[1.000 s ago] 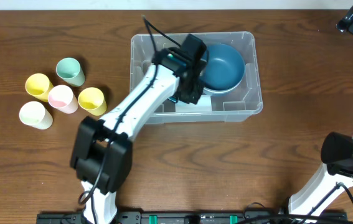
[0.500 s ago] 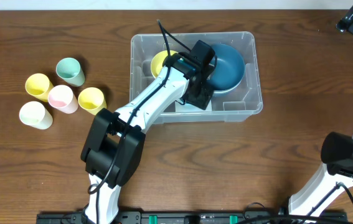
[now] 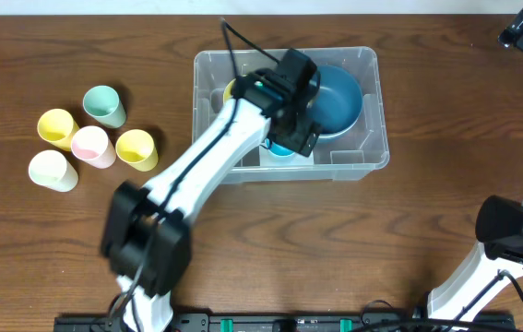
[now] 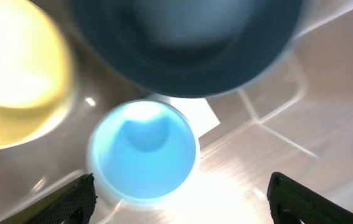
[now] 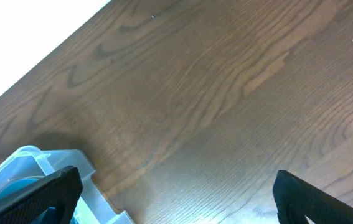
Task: Pack container
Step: 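Carry the blue cup into the front of the bin and release, then move the left gripper back to the yellow cup and grasp it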
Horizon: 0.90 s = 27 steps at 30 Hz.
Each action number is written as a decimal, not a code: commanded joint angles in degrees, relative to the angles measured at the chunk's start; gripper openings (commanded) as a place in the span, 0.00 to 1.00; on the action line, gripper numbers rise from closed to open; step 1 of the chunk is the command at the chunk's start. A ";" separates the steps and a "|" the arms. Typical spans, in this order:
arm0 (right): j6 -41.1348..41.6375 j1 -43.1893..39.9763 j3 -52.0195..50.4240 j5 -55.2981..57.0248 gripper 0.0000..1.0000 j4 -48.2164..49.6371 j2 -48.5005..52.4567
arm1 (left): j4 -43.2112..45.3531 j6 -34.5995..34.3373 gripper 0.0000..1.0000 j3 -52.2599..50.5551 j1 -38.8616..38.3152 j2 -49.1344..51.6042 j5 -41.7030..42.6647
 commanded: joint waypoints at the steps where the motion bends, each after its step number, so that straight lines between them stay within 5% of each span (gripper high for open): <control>1: 0.83 -0.24 0.37 0.15 0.99 -0.02 0.63 | -2.73 -0.85 0.88 2.91 1.84 -10.97 -8.44; 7: 0.85 -0.24 0.37 0.17 0.99 -0.02 0.63 | -11.23 -5.51 0.90 2.89 14.95 -19.85 -14.73; 14: 0.85 -0.24 0.37 0.15 0.99 -0.02 0.63 | -12.90 -7.72 0.91 -0.35 31.80 -16.35 -4.76; 21: 0.85 -0.24 0.37 0.15 0.99 -0.02 0.63 | -13.73 -7.98 0.90 -2.78 35.69 -5.75 -4.63; 27: 0.85 -0.24 0.37 0.15 0.99 -0.02 0.63 | -14.14 -7.98 0.79 -2.82 35.78 3.54 -4.68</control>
